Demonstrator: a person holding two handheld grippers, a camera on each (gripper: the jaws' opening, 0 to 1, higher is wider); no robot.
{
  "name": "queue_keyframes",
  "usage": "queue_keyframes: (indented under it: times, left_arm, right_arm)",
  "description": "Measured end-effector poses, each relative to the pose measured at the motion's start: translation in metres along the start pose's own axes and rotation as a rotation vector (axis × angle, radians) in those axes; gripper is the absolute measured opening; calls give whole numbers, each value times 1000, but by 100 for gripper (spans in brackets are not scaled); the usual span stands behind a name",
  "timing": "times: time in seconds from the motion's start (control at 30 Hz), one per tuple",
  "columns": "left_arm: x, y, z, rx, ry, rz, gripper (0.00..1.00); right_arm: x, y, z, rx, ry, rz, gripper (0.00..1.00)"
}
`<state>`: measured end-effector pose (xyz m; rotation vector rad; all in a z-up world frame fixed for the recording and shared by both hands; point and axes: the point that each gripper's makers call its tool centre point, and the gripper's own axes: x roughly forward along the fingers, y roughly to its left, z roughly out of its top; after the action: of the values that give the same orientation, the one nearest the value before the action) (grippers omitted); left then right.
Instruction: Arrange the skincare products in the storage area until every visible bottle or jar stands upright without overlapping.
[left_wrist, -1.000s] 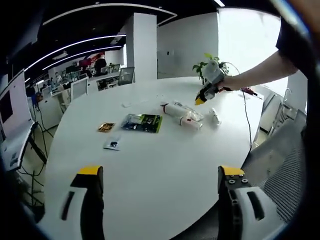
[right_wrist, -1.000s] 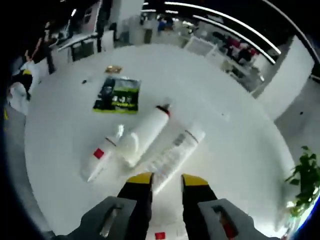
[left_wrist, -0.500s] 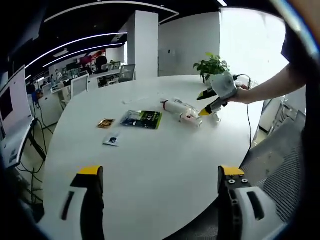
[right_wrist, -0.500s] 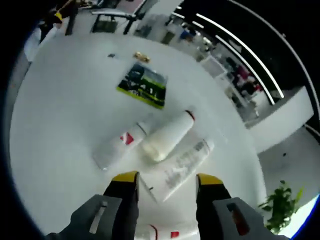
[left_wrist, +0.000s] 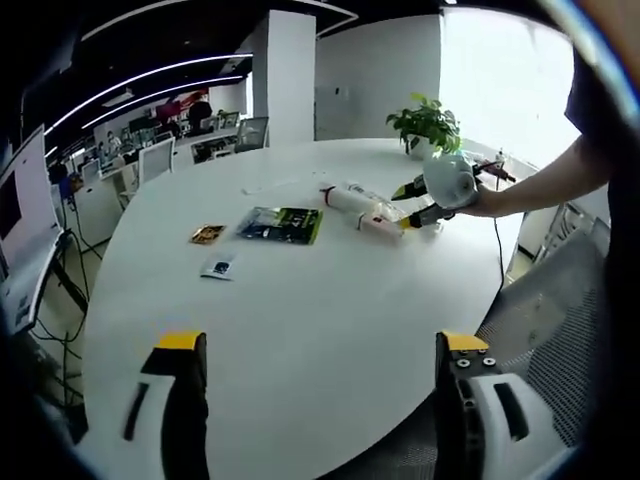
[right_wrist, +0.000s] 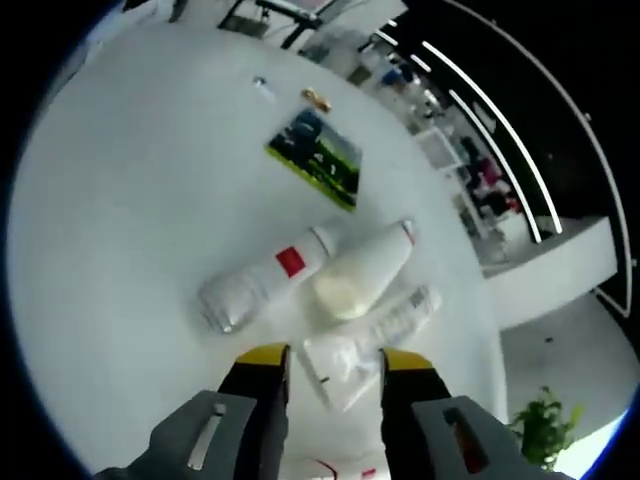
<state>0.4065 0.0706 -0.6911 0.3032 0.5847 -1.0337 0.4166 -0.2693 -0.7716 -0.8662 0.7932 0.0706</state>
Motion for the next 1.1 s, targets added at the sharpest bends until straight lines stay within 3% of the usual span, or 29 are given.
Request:
queue_keyframes:
  times: [0.37,0.53,0.7,0.9,0.97,1.0,1.03,1.07,1.1]
  left_arm:
    - [4,-5,-5,4,27,-15,89]
    - [5,-8,-7,14,43,-25,89]
    - [8,-11,-5,29,49,-37,89]
    - [24,-19,15,87,20,-85,89]
    - [33,-23,29,114,-7,-111,89]
    - [38,-26,35,126,-18,-125,89]
    - [44,-29,42,140,-33,-142,89]
    - [53,-34,53,166,-58,-167,89]
    - [61,-38,62,188,-84,-186,89]
  right_arm:
    - [3,2,0,-74,-7,-29,17]
    - [5,10,0,-167,-8,-21,3]
    - [1,3,1,-204,-13,-49,0]
    - [-10,-13,5,-181,-27,-57,0]
    - [-16,-21,7,-157,-33,-54,0]
    - [-17,-16,8,-135,-47,2,0]
    - [-18,-19,13,-131,-76,-8,0]
    - [-22,-30,12,-177,-56,-50,0]
    - [-23,-36,13,-183,-56,-42,0]
